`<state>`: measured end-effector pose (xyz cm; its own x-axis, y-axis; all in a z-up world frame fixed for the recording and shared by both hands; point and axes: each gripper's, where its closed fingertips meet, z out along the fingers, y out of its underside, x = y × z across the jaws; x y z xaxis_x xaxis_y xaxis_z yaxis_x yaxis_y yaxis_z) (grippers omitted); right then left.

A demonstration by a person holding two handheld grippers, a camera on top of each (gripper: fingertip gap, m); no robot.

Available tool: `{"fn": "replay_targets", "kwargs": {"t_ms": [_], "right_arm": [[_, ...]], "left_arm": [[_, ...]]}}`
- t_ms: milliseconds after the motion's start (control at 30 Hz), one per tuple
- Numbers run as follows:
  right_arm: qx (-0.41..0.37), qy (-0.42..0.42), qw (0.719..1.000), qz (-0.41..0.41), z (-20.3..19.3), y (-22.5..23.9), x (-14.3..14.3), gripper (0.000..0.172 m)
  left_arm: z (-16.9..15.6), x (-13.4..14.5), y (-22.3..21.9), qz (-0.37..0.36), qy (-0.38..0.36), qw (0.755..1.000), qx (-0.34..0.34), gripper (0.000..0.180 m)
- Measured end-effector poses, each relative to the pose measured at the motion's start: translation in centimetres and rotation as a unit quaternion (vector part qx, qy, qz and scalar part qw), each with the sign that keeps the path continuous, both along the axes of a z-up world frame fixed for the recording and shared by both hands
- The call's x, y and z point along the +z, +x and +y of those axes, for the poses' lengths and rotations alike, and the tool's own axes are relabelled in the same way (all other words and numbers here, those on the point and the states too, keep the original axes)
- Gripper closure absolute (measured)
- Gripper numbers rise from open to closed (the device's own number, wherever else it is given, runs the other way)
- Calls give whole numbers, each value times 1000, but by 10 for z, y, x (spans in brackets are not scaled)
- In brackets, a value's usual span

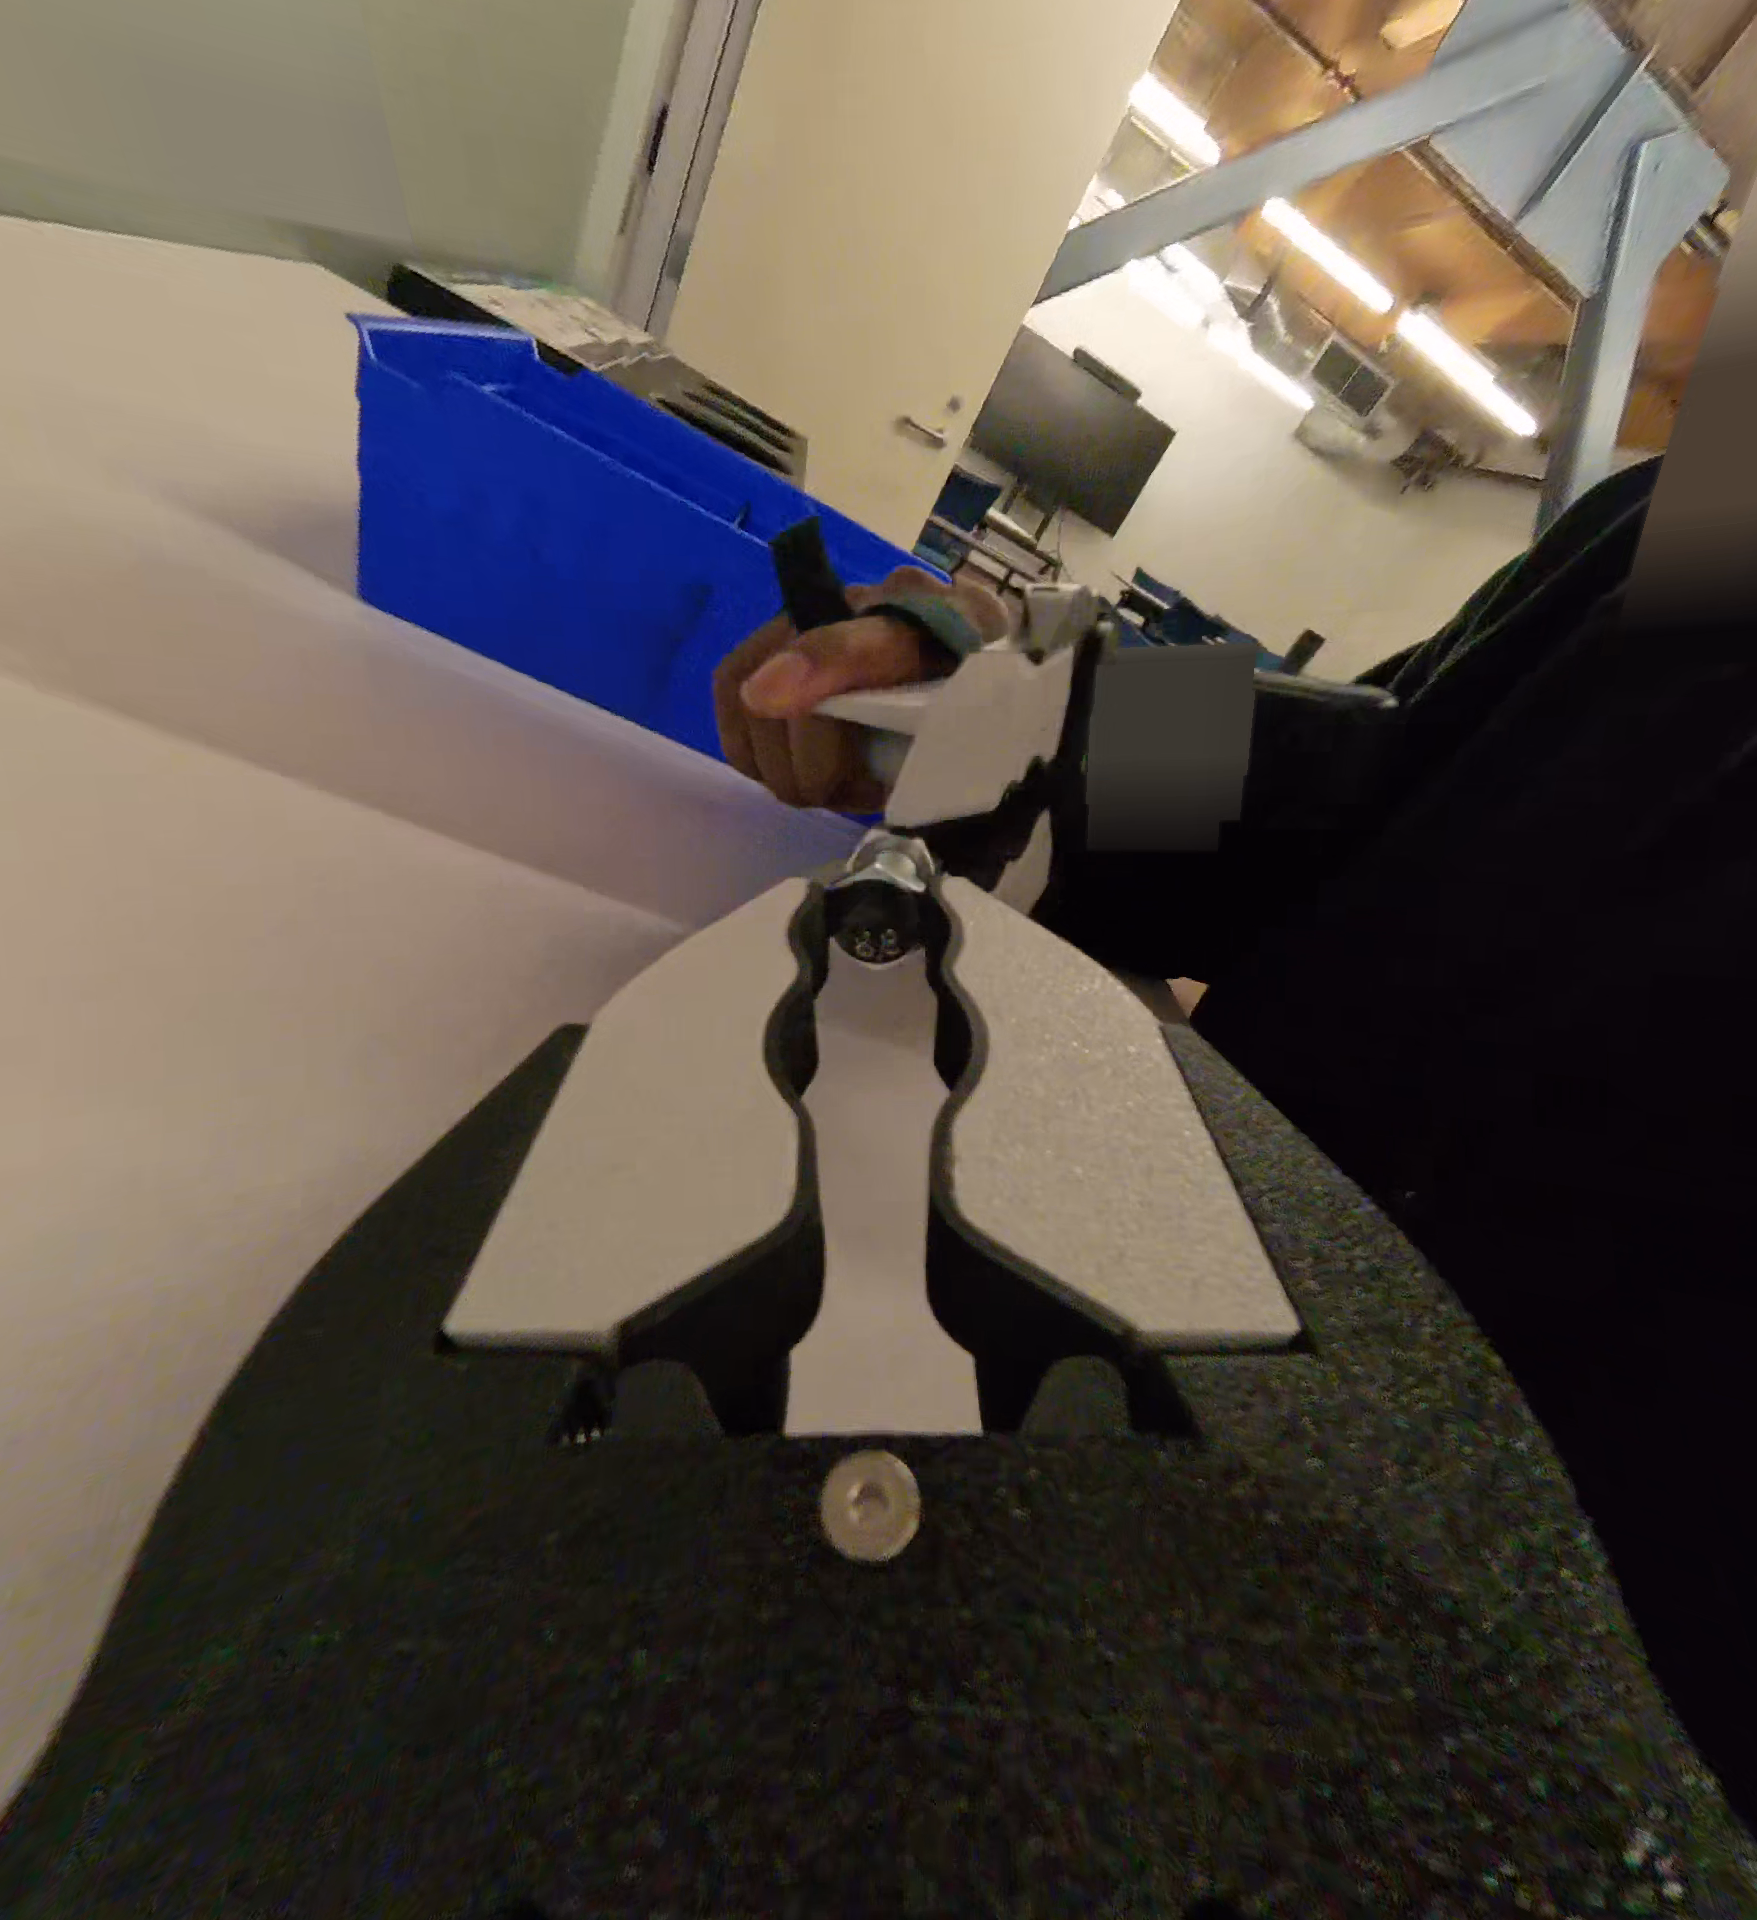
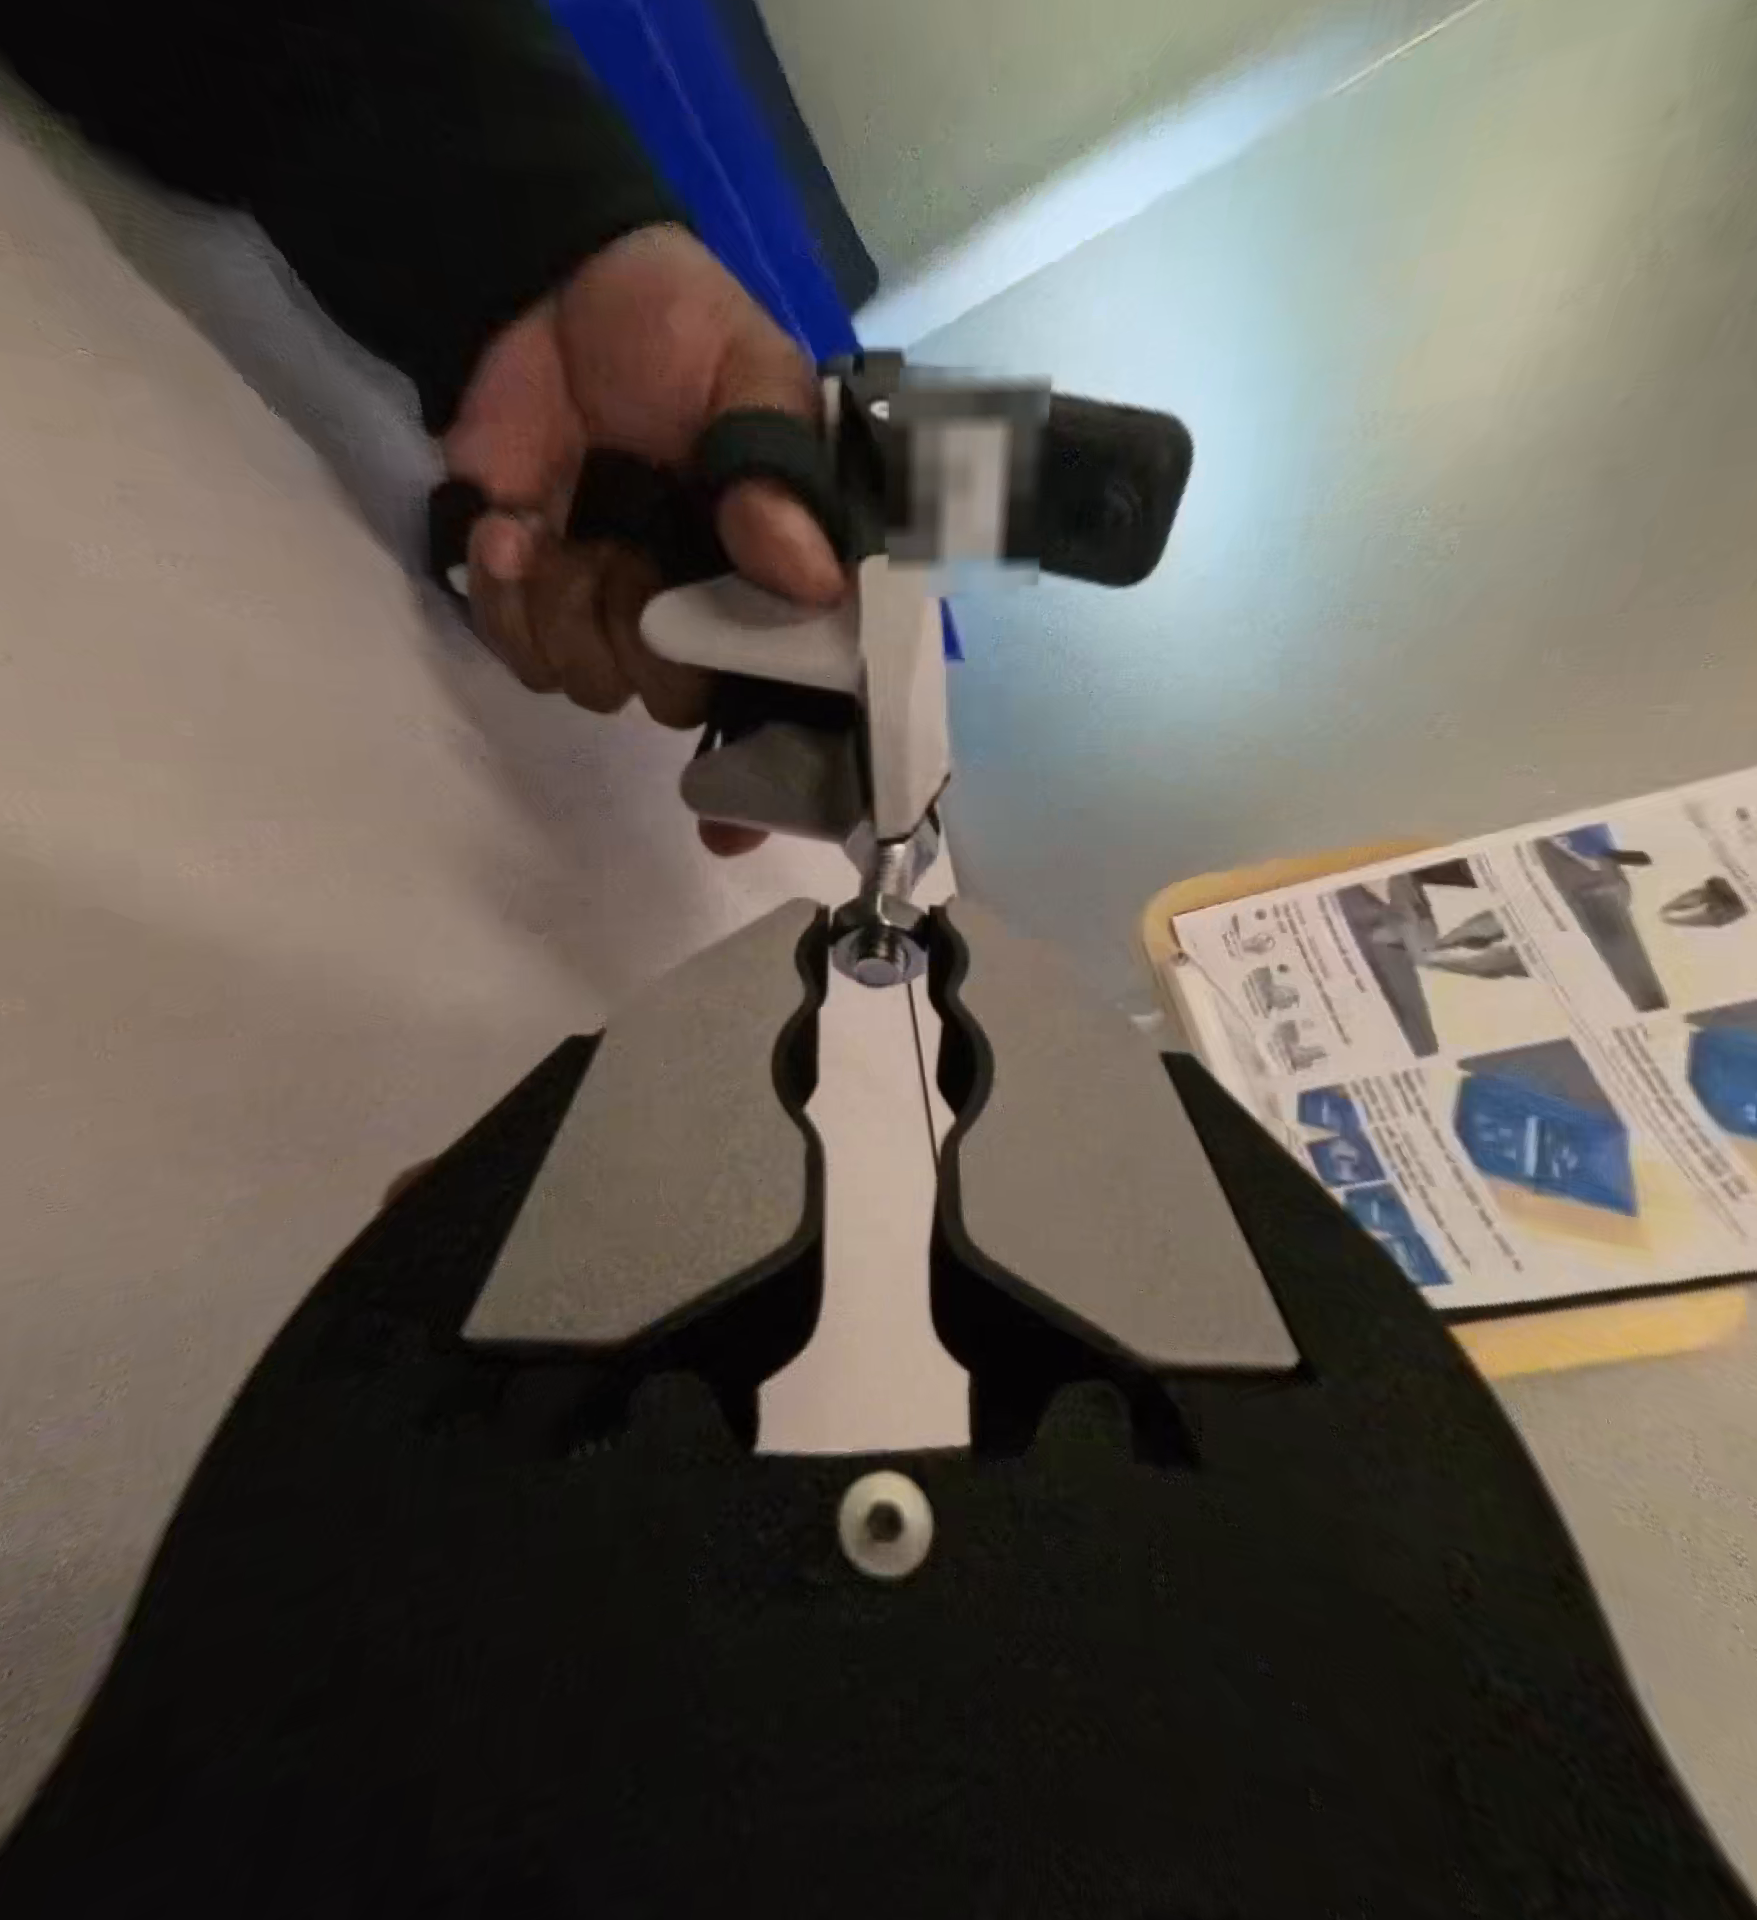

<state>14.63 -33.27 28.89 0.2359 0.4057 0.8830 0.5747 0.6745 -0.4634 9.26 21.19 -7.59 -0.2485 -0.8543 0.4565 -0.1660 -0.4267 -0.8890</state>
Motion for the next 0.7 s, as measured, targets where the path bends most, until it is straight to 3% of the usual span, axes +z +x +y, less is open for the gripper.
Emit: {"fn": "replay_targets", "kwargs": {"t_ms": [67, 167, 300, 367, 400, 467, 533, 567, 600, 633, 700], "right_arm": [[11, -122, 990, 72, 1, 0, 4, 137], [39, -340, 919, 197, 6, 2, 13, 121], [84, -524, 801, 278, 4, -2, 13, 126], [97, -545, 787, 272, -2, -6, 10, 146], [90, -527, 802, 267, -1, -5, 10, 152], [67, -441, 866, 226, 1, -4, 7, 153], [31, -245, 959, 138, 3, -2, 5, 153], [8, -120, 990, 78, 2, 0, 4, 153], [-14, -17, 999, 23, 3, 1, 3, 153], [-25, 18, 999, -9, 3, 2, -1, 153], [-16, -85, 995, 38, 4, 3, -3, 139]], "left_arm": [[2, 2, 0, -8, 30, 999, 14, 163], [3, 14, -2, -35, 84, 995, 32, 163], [2, 21, -5, -48, 149, 987, 46, 164], [-2, 20, -4, -44, 161, 985, 39, 164], [-4, 19, -3, -41, 161, 986, 34, 164], [-3, 19, -4, -34, 123, 991, 27, 164], [-5, 15, -3, -19, 41, 999, 4, 163], [-6, 14, -3, -18, 4, 1000, -9, 164], [-6, 12, -3, -18, -10, 1000, -13, 163], [-6, 10, -2, -16, -5, 1000, -10, 164], [-2, 9, -1, -19, 23, 1000, 4, 163]]}}
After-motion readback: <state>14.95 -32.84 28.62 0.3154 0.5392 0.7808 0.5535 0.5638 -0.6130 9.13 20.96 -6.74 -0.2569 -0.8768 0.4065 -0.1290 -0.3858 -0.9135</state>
